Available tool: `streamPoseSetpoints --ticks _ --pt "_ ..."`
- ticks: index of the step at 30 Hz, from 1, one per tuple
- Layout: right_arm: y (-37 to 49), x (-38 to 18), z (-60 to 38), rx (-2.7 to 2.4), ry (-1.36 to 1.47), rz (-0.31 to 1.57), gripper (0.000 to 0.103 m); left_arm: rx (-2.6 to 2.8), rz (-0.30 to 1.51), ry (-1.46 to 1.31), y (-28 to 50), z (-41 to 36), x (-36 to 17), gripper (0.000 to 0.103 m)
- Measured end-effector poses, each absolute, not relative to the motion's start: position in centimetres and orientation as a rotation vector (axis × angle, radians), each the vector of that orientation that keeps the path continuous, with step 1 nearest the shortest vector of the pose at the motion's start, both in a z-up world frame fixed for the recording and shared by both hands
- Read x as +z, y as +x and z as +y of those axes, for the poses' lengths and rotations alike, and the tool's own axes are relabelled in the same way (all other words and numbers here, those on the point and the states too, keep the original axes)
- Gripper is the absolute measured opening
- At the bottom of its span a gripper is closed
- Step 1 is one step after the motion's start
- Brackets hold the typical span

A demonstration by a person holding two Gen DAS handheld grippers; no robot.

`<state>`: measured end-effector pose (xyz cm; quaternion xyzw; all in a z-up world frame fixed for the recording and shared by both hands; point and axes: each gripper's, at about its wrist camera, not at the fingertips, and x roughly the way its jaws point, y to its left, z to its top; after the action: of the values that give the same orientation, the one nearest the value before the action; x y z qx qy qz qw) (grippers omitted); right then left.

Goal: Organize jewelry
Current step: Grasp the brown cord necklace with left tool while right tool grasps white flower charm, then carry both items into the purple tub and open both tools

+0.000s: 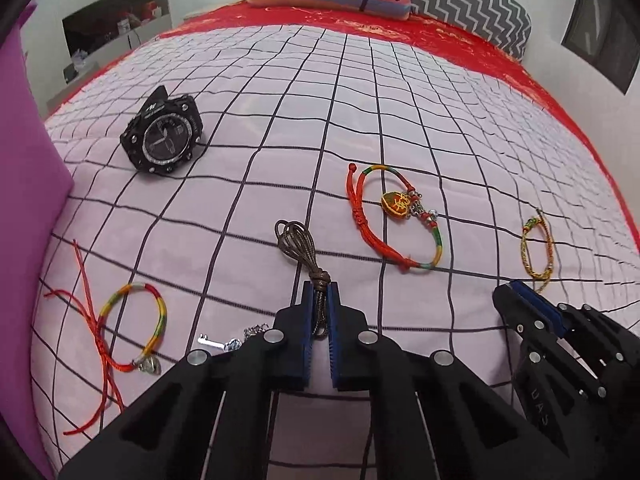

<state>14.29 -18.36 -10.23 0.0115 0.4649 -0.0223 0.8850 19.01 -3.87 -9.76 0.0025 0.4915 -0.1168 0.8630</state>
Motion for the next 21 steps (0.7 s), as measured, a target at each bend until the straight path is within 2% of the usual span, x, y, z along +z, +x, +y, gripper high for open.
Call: streamPoseSetpoints --ticks 13,21 --pt "9.9 -8.3 -18.1 0.022 0.112 0.965 0.011 -0.325 1.068 -0.036 13.5 -2.2 -8.3 0.007" --pt "6.6 -5.8 -16.4 0.075 0.124 0.94 0.011 -0.355 1.051 -0.07 10.2 -1.3 -5.6 0.007"
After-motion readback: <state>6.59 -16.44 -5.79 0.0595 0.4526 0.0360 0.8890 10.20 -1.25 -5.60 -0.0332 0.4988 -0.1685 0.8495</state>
